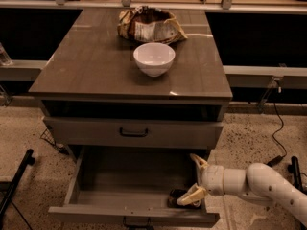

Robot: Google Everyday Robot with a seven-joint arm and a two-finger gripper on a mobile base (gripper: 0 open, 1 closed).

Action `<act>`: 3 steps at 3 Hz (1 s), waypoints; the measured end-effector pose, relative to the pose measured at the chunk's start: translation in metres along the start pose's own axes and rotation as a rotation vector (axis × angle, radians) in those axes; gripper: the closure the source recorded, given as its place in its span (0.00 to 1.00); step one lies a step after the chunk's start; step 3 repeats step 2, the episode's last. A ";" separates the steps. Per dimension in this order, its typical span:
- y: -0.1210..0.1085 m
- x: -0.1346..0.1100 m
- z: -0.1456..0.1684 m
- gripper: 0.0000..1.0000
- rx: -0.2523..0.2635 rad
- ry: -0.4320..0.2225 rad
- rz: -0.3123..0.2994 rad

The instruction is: Place orange can into middle drawer

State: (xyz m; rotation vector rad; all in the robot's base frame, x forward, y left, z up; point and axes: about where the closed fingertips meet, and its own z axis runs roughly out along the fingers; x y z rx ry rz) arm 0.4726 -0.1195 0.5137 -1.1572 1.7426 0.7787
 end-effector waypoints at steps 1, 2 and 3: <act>-0.001 -0.004 -0.040 0.00 -0.035 -0.022 -0.021; -0.001 -0.004 -0.040 0.00 -0.035 -0.022 -0.021; -0.001 -0.004 -0.040 0.00 -0.035 -0.022 -0.021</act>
Offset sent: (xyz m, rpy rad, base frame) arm -0.0061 -0.0308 0.0160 0.0101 -0.0159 0.0152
